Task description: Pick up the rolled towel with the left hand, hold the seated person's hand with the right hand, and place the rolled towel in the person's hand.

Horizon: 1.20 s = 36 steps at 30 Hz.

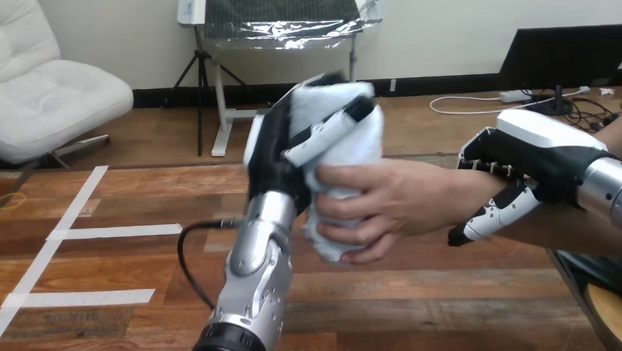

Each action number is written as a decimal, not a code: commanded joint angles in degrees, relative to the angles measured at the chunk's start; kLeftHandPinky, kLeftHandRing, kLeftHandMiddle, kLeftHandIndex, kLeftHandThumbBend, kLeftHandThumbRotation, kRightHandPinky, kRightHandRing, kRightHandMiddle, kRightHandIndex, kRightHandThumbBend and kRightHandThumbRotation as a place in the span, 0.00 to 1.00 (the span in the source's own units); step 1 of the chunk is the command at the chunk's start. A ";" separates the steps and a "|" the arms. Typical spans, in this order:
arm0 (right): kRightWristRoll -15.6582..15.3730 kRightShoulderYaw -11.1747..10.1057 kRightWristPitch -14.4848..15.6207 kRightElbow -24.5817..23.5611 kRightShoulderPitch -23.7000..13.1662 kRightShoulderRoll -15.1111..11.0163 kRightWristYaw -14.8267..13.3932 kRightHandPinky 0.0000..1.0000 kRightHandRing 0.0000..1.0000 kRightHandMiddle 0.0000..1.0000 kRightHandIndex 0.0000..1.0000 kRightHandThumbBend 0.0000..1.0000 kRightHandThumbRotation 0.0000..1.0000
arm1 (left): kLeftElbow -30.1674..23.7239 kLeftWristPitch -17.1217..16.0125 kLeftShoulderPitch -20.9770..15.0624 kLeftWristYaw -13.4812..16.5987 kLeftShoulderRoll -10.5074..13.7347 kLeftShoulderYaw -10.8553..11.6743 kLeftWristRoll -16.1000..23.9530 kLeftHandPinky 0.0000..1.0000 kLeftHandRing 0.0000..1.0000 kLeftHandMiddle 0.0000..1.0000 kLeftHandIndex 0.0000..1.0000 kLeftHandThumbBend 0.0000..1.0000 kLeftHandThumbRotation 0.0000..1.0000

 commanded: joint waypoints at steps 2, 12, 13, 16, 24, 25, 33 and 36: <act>2.12 0.08 0.87 -1.38 -1.70 0.17 2.62 0.47 0.54 0.60 0.65 0.99 0.49 | -8.93 2.29 -8.97 -4.39 -9.21 -5.14 3.25 0.64 0.80 0.82 0.81 0.94 0.82; 4.92 -2.07 1.43 -3.94 0.72 -0.72 4.90 0.59 0.69 0.73 0.76 1.00 0.58 | -10.03 3.98 -7.31 -5.86 -7.84 -3.18 3.08 0.91 0.91 0.90 0.89 0.88 0.98; 5.25 -2.38 1.76 -4.44 1.14 -0.80 5.11 0.60 0.70 0.74 0.77 1.00 0.58 | -10.11 4.16 -7.13 -6.02 -7.49 -3.03 3.13 0.93 0.91 0.90 0.89 0.88 0.98; 5.88 -2.96 2.36 -5.43 2.03 -1.00 5.46 0.62 0.73 0.77 0.79 1.00 0.60 | -10.49 4.62 -6.67 -6.24 -6.70 -2.78 3.55 0.96 0.92 0.91 0.90 0.88 0.99; 7.45 -4.31 3.67 -7.89 4.42 -1.37 5.77 0.69 0.83 0.84 0.84 1.00 0.65 | -11.30 4.77 -5.31 -7.62 -4.26 -2.11 5.40 0.99 0.94 0.92 0.91 0.91 1.00; 8.42 -4.85 3.94 -8.18 4.89 -1.31 6.11 0.69 0.83 0.85 0.85 1.00 0.66 | -11.30 4.50 -4.97 -8.04 -3.72 -1.94 5.55 0.99 0.94 0.93 0.91 0.91 1.00; 12.24 -7.00 5.41 -9.82 6.89 -1.26 7.24 0.72 0.89 0.90 0.91 1.00 0.69 | -11.42 3.50 -3.50 -9.24 -1.85 -1.16 7.35 1.00 0.95 0.93 0.92 0.92 0.98; 13.69 -7.93 5.56 -10.04 7.69 -1.02 7.12 0.73 0.90 0.92 0.93 1.00 0.70 | -11.51 3.56 -2.92 -9.51 -1.34 -0.77 7.72 1.00 0.95 0.94 0.92 0.93 0.98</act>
